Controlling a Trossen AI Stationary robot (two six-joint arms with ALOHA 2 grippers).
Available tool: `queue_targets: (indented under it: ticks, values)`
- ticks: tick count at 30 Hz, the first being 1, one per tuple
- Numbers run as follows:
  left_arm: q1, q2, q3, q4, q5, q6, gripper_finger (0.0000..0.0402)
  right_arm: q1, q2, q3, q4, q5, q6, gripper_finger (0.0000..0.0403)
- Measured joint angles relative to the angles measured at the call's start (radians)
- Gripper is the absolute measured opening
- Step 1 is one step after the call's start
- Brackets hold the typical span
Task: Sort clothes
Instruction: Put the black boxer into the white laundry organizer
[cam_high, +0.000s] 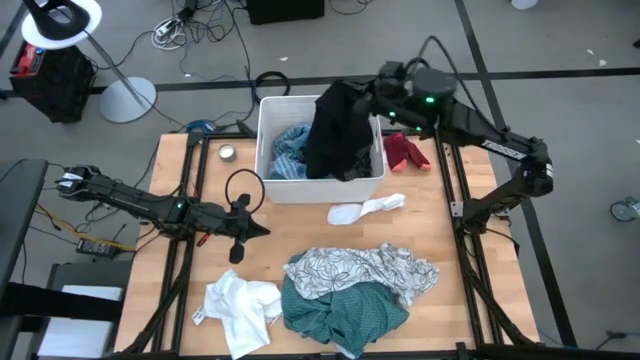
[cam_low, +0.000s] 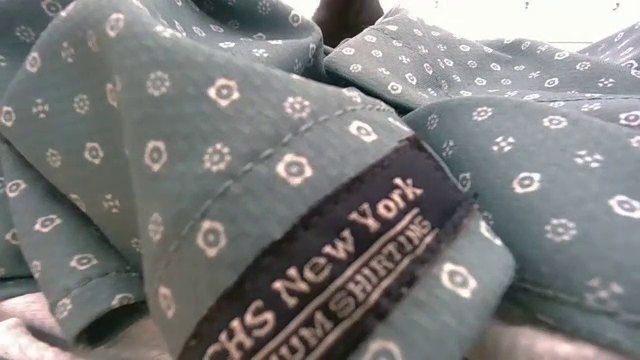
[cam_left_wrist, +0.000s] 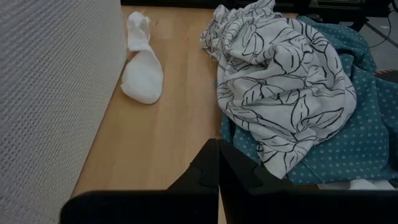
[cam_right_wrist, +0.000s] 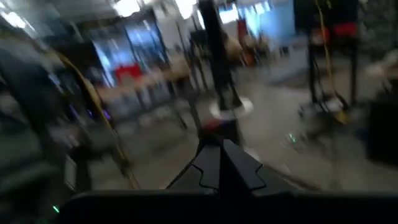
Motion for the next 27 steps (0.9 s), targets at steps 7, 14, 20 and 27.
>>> queue_targets:
  ticks: [7,14,20,27]
  values:
    - [0.0,0.0,0.0,-0.001,0.0,0.003,0.0004,-0.033,0.105,0.0,-0.242,-0.003,0.035,0.0002]
    - [0.0,0.0,0.0,-0.001,-0.015,0.003,0.0004,-0.033,0.268,0.0,-0.416,-0.004,0.058,0.0002]
    - [0.0,0.0,0.0,-0.001,-0.015,0.003,0.0004,-0.057,0.419,0.0,-0.472,-0.063,0.115,0.0003]
    - [0.0,0.0,0.0,-0.001,-0.014,0.0,0.0004,-0.117,0.56,0.0,-0.47,-0.201,0.249,0.0009]
